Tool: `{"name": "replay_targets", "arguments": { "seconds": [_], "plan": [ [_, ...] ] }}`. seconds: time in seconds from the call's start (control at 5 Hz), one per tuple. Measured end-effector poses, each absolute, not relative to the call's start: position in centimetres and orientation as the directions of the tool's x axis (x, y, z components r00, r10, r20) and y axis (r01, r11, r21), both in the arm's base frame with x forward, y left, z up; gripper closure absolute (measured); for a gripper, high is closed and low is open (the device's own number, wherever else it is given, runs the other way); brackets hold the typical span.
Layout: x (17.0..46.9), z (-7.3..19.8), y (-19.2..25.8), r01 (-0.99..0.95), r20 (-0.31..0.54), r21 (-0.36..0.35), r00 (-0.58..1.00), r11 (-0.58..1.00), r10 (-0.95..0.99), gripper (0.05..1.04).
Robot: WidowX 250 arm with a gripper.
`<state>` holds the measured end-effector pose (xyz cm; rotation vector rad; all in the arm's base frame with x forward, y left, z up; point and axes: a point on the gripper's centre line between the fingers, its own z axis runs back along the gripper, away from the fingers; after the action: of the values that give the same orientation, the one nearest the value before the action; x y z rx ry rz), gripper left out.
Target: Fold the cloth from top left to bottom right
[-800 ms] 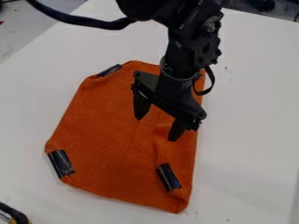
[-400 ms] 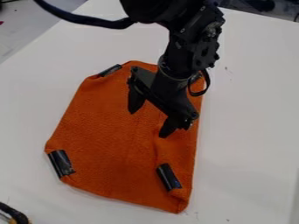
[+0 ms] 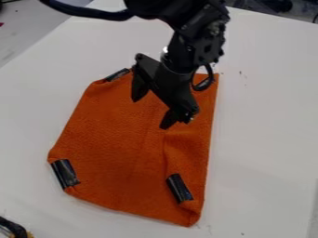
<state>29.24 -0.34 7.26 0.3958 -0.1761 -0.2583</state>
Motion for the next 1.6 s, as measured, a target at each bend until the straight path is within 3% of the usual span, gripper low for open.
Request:
{"name": "replay_targets", "arguments": {
  "seconds": [0.4, 1.2, 1.4, 1.6],
  "plan": [
    [33.7, 8.0, 7.7, 0.253, 0.155, 0.411, 0.927, 0.876, -0.34, 0.091],
    [40.5, 3.3, 15.3, 0.393, 0.149, 0.412, 0.861, 0.822, -0.486, 0.107],
    [41.3, 2.5, 15.9, 0.41, 0.149, 0.401, 0.853, 0.819, -0.5, 0.215],
    [41.6, 2.2, 15.9, 0.431, 0.145, 0.384, 0.846, 0.817, -0.514, 0.505]
  ]
}}
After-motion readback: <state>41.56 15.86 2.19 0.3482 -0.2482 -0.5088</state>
